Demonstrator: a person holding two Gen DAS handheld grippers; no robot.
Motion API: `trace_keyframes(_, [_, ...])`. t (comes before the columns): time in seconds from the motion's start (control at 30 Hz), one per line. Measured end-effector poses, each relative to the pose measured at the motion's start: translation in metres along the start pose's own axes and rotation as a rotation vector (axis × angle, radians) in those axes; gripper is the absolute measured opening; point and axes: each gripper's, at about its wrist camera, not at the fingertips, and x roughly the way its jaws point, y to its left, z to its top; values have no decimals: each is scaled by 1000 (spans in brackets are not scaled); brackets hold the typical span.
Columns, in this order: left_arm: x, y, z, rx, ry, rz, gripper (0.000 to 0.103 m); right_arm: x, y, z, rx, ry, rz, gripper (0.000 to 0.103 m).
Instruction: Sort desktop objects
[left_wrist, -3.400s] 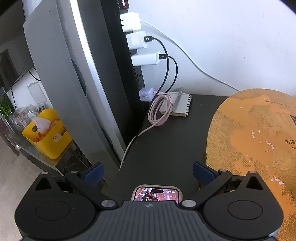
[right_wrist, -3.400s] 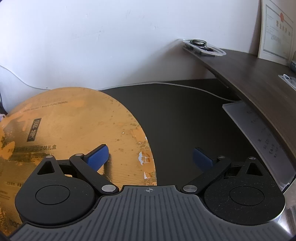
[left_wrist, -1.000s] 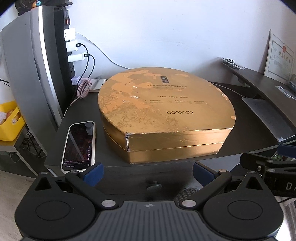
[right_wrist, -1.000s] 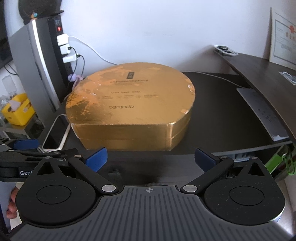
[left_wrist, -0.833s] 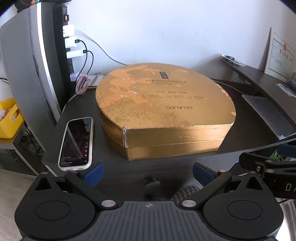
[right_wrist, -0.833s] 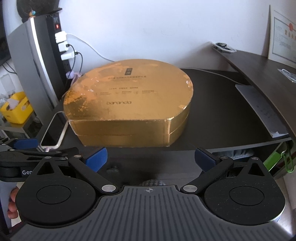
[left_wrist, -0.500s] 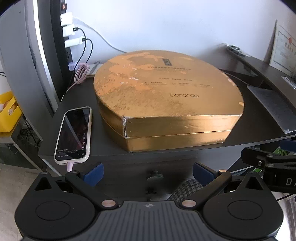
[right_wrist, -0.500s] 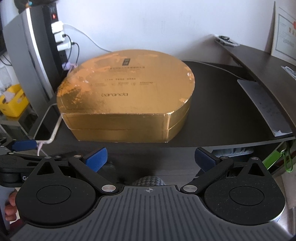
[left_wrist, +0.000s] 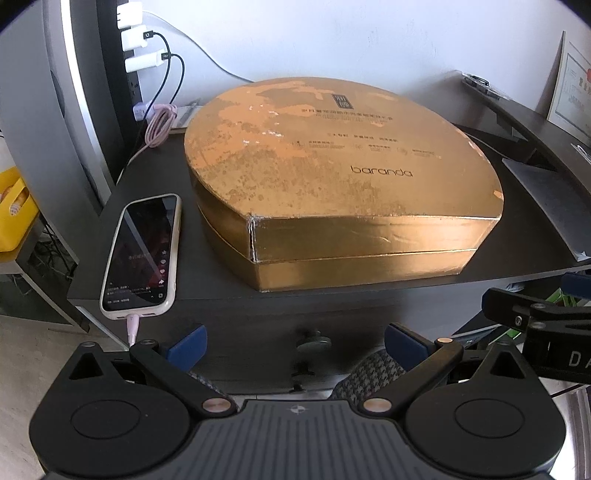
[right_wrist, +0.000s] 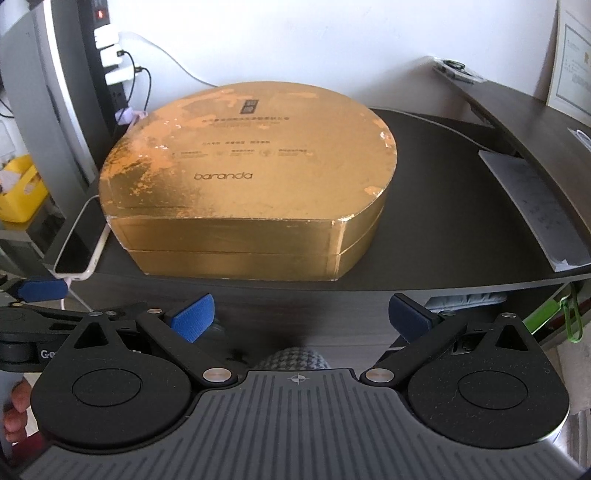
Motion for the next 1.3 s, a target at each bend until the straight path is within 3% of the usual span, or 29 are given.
trace_keyframes(1.3, [7, -18, 1, 52, 16, 9, 103, 5, -22, -5, 42, -5, 12, 103])
